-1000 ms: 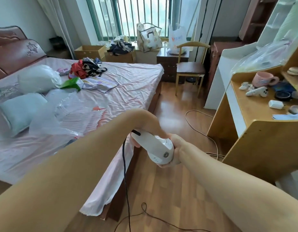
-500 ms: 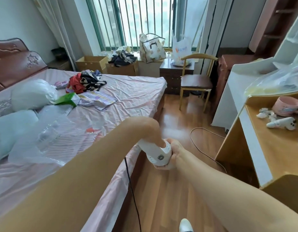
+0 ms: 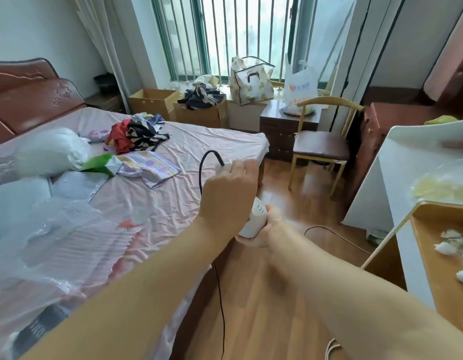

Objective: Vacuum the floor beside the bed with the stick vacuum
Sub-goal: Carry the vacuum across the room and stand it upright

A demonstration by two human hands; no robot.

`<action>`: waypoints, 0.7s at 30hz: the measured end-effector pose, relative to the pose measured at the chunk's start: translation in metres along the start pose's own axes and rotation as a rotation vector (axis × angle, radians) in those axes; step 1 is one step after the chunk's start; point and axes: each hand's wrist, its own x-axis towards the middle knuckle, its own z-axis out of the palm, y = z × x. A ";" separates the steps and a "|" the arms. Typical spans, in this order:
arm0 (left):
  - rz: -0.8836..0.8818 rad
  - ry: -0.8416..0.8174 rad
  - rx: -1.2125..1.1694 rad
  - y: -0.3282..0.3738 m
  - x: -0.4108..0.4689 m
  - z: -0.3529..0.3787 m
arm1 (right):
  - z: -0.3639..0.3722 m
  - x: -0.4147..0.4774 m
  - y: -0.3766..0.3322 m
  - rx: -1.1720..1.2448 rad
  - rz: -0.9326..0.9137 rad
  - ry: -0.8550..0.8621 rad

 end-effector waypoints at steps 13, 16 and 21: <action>-0.678 -0.355 -1.346 -0.019 0.155 0.128 | 0.067 0.083 -0.125 0.306 -0.074 -0.104; -0.617 -0.368 -1.369 -0.021 0.195 0.151 | 0.078 0.097 -0.156 0.359 -0.110 -0.132; -0.527 -0.437 -1.402 -0.012 0.259 0.185 | 0.081 0.115 -0.213 0.424 -0.175 -0.169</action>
